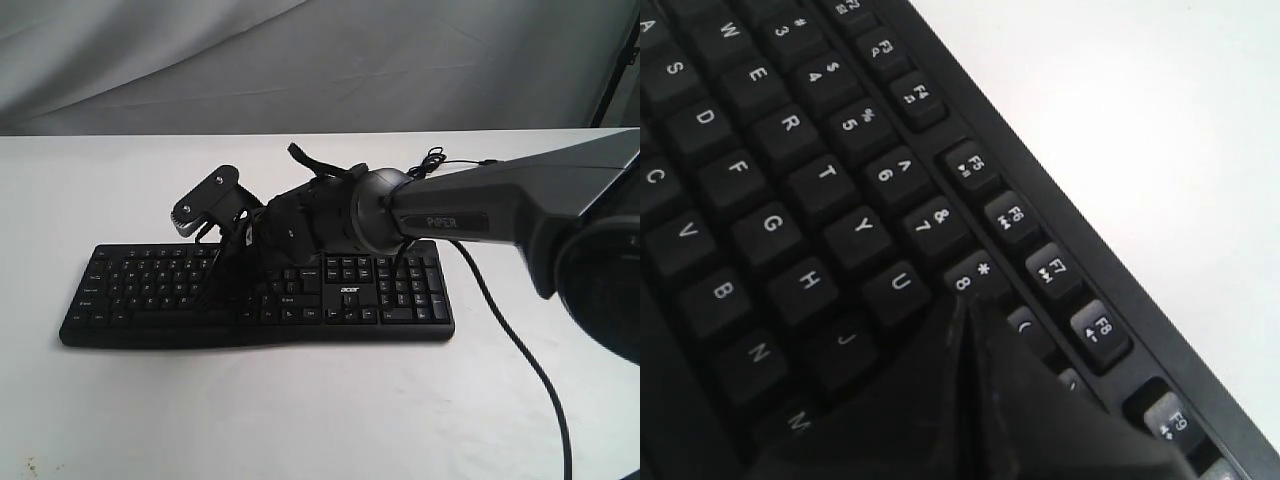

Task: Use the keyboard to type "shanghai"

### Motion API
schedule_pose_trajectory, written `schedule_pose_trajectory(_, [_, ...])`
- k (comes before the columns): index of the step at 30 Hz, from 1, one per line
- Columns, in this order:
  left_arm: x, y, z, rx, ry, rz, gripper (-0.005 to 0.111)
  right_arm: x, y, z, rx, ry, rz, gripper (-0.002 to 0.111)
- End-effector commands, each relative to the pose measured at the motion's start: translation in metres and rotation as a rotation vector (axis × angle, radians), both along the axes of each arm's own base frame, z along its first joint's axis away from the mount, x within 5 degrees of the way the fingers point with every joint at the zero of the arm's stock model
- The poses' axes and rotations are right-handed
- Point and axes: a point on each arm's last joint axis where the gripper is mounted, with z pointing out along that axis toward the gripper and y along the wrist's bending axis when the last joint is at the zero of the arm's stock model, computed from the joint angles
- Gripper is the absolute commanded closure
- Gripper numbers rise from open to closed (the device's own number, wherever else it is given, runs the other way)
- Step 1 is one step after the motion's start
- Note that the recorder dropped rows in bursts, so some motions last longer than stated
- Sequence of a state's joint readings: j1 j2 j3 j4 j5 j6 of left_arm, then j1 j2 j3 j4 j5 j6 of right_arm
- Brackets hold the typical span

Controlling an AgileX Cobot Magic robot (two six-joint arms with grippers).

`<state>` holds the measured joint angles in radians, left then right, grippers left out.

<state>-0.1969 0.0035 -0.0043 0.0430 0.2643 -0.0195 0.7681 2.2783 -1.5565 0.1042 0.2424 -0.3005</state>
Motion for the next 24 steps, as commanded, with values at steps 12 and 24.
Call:
schedule_pose_trajectory(12, [0.000,0.000,-0.001,-0.003,-0.004,-0.005,0.107,-0.007,0.005,0.000,0.002,0.015,0.010,0.108])
schedule_pose_trajectory(24, [0.000,0.000,-0.001,-0.003,-0.004,-0.005,0.107,-0.014,-0.001,0.059,0.009,-0.088,0.064,0.108])
